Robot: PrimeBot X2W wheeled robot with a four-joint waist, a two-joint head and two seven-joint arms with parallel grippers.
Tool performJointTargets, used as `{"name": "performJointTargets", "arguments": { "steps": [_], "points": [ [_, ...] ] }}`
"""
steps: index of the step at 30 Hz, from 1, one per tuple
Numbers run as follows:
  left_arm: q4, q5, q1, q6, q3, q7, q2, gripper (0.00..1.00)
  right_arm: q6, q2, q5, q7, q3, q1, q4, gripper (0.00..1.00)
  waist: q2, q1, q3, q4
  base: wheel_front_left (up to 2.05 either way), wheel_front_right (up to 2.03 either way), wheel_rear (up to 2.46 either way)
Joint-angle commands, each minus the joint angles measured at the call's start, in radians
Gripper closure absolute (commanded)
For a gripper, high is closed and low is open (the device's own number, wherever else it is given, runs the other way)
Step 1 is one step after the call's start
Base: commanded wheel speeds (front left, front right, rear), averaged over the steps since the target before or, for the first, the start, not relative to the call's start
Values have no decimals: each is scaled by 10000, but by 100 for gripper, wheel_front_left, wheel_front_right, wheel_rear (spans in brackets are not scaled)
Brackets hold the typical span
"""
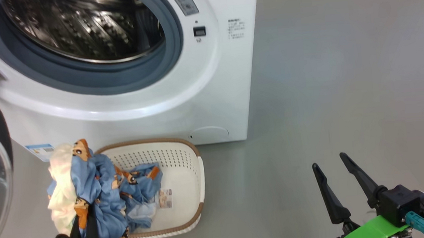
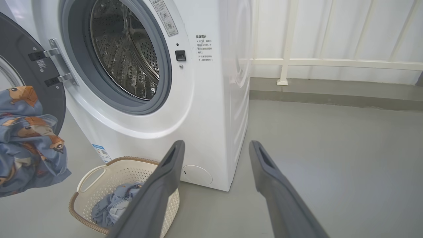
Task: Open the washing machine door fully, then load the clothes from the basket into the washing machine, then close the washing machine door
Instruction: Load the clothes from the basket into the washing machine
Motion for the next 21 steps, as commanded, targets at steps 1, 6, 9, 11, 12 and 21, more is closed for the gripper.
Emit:
{"name": "performJointTargets", "arguments": {
  "steps": [1,6,9,11,12,21],
  "points": [
    [-500,88,49,141,292,53,268,100,16,30,-109,32,299,73,-355,0,0,0,-366,94,0,0,0],
    [-1142,108,523,229,251,336,420,100,16,65,-128,134,280,351,-564,0,0,0,-786,-5,0,0,0],
    [-1413,112,714,277,224,494,475,100,16,77,-106,183,283,475,-636,0,0,0,-971,-61,0,0,0],
    [-1562,108,825,294,204,582,510,100,16,83,-98,204,271,550,-663,0,0,0,-1087,-96,0,0,0],
    [-1619,105,869,303,199,617,530,100,16,86,-96,218,268,584,-679,0,0,0,-1139,-109,0,0,0],
    [-1981,58,1145,361,149,858,657,100,16,94,36,303,217,832,-829,0,0,0,-1433,-201,0,0,0]
  ]
}}
